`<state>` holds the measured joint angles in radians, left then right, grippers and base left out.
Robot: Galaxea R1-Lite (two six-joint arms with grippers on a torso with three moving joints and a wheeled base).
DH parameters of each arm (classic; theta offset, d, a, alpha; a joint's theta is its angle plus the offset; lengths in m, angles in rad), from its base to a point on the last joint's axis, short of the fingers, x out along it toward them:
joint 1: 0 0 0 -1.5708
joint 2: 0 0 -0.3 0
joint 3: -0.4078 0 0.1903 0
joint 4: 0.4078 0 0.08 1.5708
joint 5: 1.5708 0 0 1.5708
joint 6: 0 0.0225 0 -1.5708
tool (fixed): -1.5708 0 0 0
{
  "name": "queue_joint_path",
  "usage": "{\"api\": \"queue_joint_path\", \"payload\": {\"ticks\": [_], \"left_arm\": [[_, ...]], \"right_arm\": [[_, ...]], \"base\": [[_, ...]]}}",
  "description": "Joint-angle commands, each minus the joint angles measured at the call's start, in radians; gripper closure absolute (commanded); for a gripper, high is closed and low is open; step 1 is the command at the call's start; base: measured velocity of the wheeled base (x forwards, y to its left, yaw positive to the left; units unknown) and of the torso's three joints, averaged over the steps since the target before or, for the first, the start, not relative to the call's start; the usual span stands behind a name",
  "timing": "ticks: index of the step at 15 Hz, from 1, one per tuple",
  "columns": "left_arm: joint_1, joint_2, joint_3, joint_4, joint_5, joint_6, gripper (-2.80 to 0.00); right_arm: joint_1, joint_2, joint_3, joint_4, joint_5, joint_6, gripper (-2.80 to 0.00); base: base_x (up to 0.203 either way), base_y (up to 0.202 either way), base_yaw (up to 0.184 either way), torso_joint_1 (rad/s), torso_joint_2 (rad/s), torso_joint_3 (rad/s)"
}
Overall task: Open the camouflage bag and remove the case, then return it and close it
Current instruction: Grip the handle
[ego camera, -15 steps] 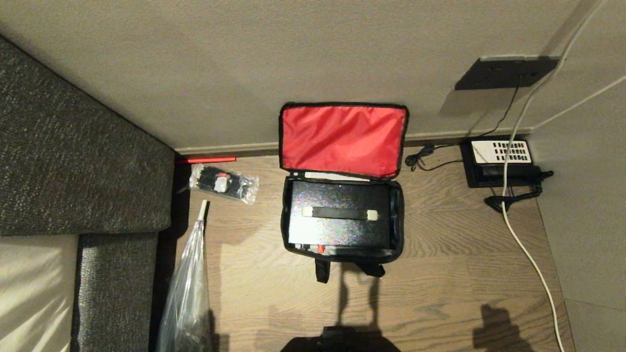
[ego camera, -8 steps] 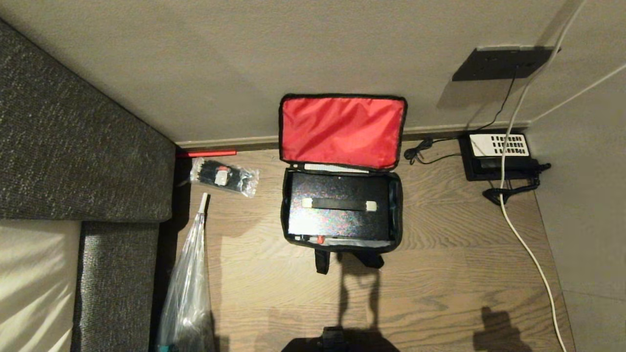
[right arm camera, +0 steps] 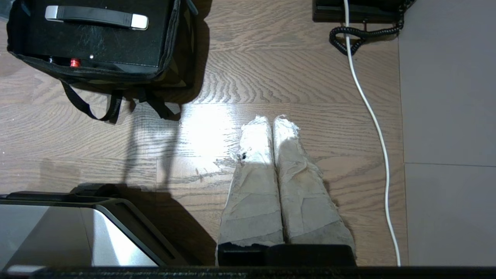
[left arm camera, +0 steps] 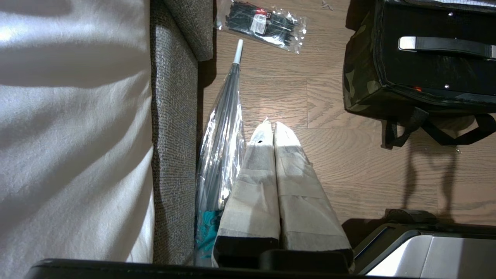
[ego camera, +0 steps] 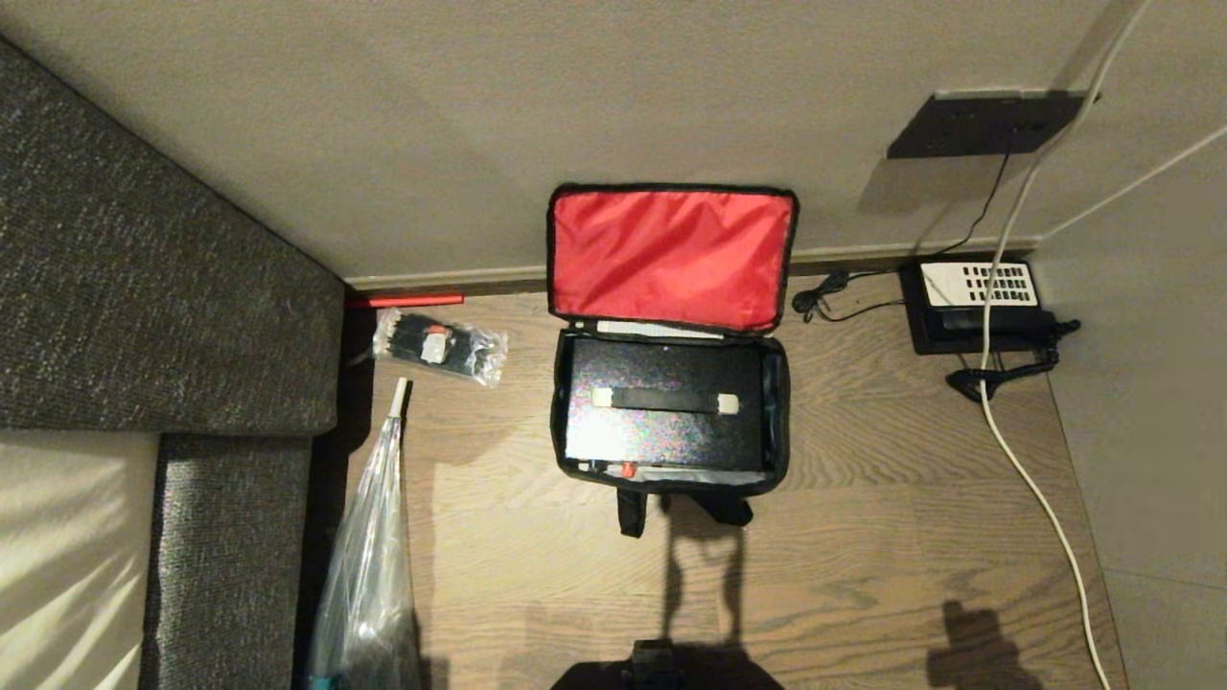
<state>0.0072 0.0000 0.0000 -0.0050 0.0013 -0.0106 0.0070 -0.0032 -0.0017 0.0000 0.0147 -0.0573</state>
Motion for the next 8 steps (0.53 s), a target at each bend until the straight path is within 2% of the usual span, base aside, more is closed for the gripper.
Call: {"api": "queue_joint_path", "payload": {"ticks": [1,5,8], "left_arm": [[0.000,0.000,0.002,0.000,0.000,0.000,0.00],[0.000,0.000,0.002,-0.001,0.000,-0.004,0.00],[0.000,0.000,0.002,-0.001,0.000,-0.005,0.00]], "right_arm": [[0.001,0.003,0.000,0.000,0.001,-0.001,0.00],[0.001,0.003,0.000,0.000,0.001,-0.001,0.00],[0.001,0.003,0.000,0.000,0.001,-0.001,0.00]], "base": [[0.000,0.000,0.000,0.000,0.00,0.000],[0.000,0.000,0.000,0.001,0.00,0.010],[0.000,0.000,0.000,0.004,0.00,0.153]]}}
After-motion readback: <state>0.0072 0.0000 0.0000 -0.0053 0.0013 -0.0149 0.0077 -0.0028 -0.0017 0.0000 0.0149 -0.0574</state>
